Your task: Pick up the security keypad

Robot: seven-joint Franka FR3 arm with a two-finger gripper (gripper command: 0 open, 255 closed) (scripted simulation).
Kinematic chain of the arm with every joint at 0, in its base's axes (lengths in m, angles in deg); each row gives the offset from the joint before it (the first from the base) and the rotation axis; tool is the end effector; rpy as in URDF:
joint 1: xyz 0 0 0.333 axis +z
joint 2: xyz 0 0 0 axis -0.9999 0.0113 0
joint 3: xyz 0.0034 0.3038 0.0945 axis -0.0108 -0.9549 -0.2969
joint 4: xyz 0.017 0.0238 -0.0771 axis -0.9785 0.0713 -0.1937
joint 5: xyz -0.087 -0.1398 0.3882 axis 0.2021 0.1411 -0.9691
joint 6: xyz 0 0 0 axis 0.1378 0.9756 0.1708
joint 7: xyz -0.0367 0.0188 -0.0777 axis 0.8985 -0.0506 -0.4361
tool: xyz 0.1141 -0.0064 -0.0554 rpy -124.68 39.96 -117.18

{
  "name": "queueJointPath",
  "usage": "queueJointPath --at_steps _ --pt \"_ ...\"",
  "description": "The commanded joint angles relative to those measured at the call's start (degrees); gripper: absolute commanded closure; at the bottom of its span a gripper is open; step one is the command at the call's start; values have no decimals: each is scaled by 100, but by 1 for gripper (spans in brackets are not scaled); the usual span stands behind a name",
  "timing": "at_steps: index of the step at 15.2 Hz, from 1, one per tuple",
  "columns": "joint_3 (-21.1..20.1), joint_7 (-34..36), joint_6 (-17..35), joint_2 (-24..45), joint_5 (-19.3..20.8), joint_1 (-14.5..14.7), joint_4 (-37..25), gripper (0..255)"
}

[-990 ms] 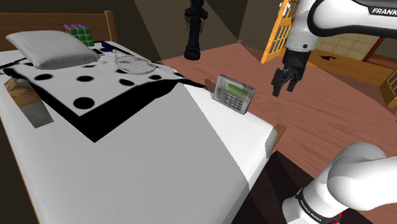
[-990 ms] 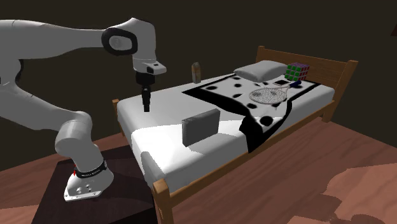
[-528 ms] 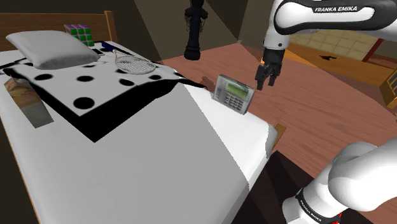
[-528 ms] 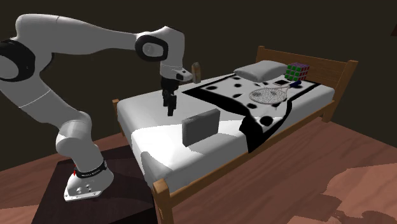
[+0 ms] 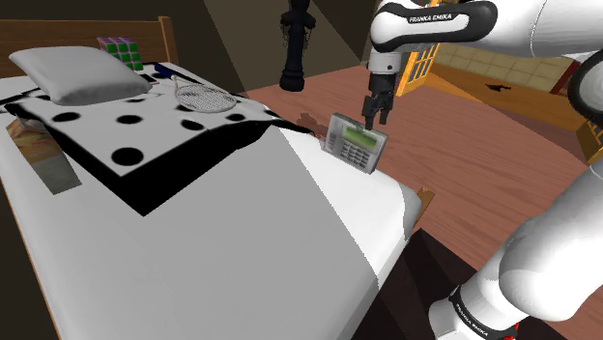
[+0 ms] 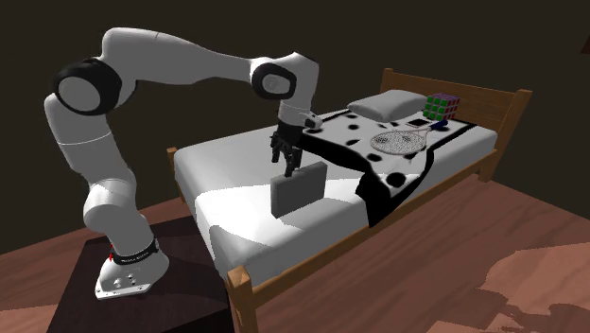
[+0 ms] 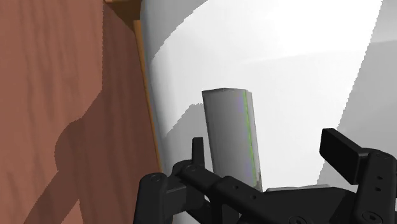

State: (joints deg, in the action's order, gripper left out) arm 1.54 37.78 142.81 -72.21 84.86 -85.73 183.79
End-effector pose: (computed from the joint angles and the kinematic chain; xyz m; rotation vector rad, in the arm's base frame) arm 0.5546 -0.0949 0.4940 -3.0685 -0.2158 0.3577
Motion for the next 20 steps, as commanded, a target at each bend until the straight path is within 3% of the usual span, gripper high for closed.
queueJointPath --at_steps 1,3,12,13,20 --pt "22 -277 -61 571 -118 -26 -520 0" --pt "14 -485 -180 1050 -215 -68 -1024 0" --pt "1 -489 387 1099 -228 -67 -504 0" --pt "1 -493 386 1115 -231 -69 -522 255" --pt "2 -495 380 1119 -231 -71 -531 255"
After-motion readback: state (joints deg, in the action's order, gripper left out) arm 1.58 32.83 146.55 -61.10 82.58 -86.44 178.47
